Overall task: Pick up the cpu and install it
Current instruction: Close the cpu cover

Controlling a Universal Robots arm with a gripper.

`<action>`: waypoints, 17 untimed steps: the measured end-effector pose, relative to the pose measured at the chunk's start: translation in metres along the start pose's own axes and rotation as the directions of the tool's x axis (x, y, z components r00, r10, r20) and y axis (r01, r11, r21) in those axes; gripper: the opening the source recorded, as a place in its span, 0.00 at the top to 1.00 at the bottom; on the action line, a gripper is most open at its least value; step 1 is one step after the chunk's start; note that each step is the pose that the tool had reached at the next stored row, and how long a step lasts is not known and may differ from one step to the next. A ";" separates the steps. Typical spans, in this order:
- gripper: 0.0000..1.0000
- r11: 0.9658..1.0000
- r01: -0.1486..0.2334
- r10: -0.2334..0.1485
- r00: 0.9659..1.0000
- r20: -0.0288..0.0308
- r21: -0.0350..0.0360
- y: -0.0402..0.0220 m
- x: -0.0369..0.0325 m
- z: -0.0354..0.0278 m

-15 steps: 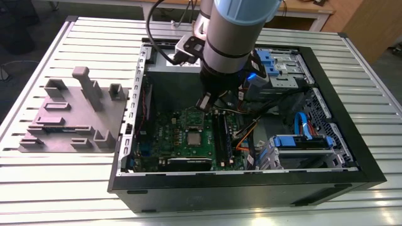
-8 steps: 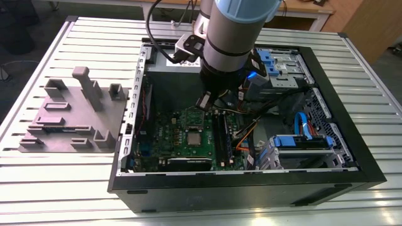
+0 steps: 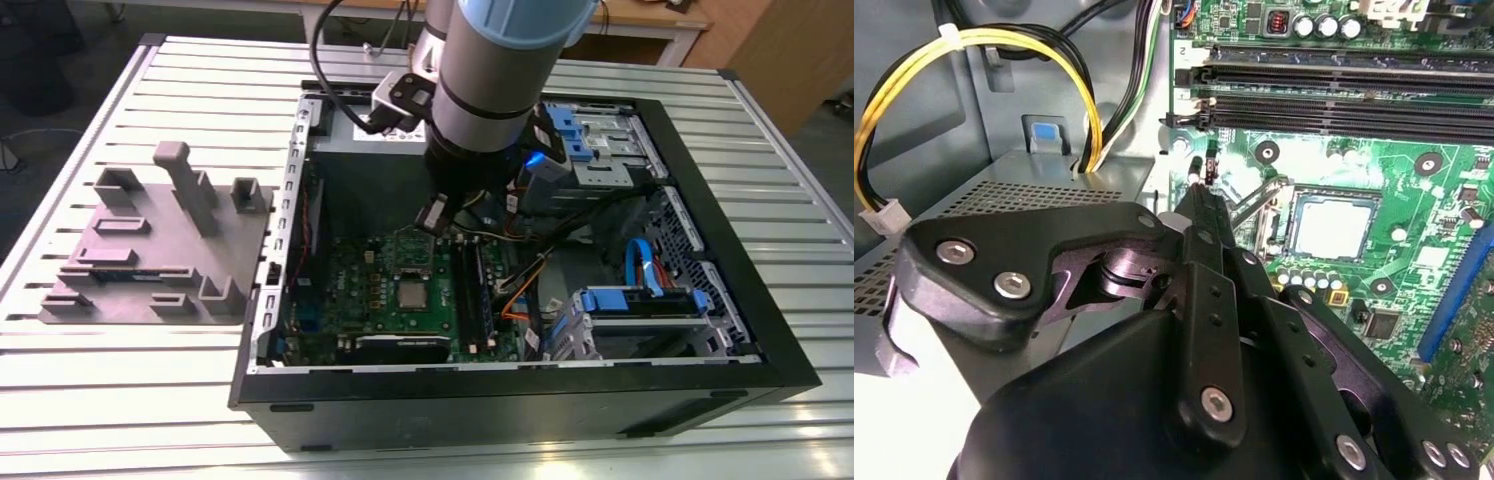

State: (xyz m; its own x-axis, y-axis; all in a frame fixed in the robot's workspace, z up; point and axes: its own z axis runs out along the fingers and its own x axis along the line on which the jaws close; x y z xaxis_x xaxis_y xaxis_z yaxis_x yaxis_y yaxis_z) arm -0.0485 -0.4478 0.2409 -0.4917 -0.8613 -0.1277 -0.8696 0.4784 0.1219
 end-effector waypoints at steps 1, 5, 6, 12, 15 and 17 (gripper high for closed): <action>0.90 1.000 0.000 0.000 1.000 -0.001 -0.001 0.0001 -0.0001 -0.0004; 0.90 1.000 -0.001 0.001 1.000 -0.001 -0.003 0.0002 -0.0003 -0.0015; 0.90 1.000 -0.001 0.001 1.000 -0.002 -0.003 0.0002 -0.0003 -0.0016; 0.90 1.000 -0.002 0.002 1.000 -0.006 -0.011 0.0009 -0.0013 -0.0023; 0.90 1.000 -0.002 0.002 1.000 -0.007 -0.012 0.0009 -0.0014 -0.0028; 0.90 1.000 -0.003 0.002 1.000 -0.007 -0.012 0.0010 -0.0015 -0.0034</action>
State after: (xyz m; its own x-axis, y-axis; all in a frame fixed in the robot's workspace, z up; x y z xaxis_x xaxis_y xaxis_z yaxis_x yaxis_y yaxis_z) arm -0.0485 -0.4466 0.2445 -0.4936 -0.8613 -0.1206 -0.8678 0.4784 0.1345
